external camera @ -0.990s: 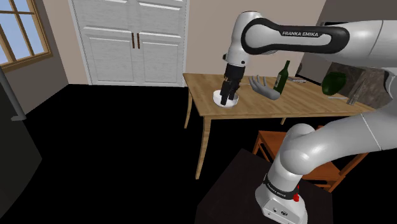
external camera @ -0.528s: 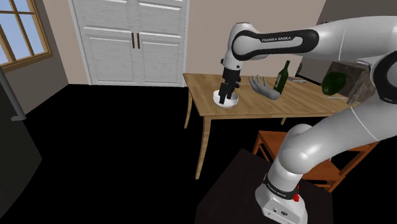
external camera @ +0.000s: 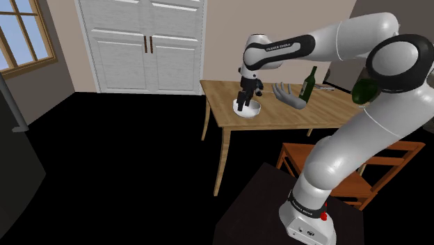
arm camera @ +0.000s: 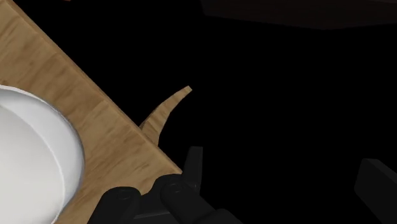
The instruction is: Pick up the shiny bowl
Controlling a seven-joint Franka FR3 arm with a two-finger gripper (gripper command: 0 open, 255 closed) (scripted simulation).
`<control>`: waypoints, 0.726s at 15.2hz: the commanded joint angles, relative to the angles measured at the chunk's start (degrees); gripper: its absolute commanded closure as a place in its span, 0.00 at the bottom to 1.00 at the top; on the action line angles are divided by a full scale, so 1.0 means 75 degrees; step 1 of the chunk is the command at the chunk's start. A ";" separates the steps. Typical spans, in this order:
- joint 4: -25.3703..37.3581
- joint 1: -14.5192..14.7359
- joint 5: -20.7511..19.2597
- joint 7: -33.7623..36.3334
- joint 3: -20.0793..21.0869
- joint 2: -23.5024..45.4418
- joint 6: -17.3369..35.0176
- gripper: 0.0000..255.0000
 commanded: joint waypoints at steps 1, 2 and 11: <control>0.0275 -0.0068 -0.0033 -0.0293 -0.0210 0.0454 0.0181 0.00; 0.0439 -0.0094 -0.0024 -0.0432 -0.0308 0.0709 0.0273 0.00; 0.2314 -0.0445 0.0463 -0.1750 -0.0993 0.3154 0.0804 0.00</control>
